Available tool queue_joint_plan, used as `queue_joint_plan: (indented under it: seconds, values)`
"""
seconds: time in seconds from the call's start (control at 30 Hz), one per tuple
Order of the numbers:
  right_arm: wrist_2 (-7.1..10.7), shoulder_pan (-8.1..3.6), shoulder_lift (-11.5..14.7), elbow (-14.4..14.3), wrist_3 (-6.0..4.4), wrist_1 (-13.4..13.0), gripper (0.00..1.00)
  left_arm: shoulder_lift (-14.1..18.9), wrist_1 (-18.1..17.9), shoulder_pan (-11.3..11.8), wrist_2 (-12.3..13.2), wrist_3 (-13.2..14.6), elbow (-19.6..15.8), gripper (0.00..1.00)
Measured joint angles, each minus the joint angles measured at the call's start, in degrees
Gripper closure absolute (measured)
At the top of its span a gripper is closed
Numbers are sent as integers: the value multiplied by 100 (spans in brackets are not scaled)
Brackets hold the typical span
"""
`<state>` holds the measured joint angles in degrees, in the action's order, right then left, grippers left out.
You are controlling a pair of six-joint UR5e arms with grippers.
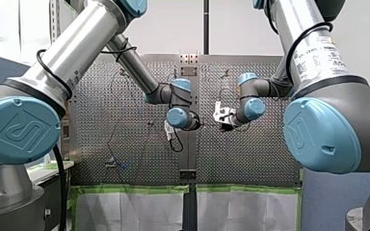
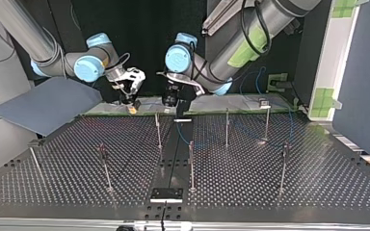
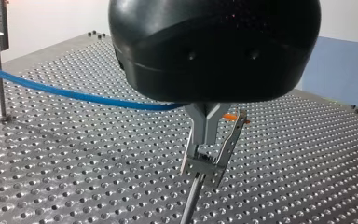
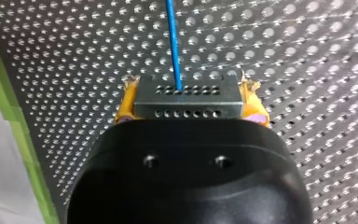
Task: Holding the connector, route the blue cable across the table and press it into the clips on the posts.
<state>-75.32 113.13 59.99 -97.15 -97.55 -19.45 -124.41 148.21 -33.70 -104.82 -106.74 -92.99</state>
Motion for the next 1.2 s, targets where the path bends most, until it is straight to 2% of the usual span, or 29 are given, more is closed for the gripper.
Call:
queue_joint_plan:
  seconds: [0.17, 0.3, 0.53, 0.8, 1.2]
  values:
    - [20, -53, -12, -97, -41, -222, 100, -5, -100, 109, 165, -97, 2, 99]
    - [133, -150, -16, -78, -131, -405, 100, -6, -129, 193, 279, -140, 2, 99]
    - [355, -284, -31, 28, -184, -693, 100, -22, -145, 282, 386, -181, -4, 99]
    - [444, -407, -83, 43, -212, -748, 100, -323, -304, 340, 482, -200, 6, 99]
    - [494, -558, -168, 65, -196, -761, 100, -364, -307, 500, 608, -214, 324, 99]
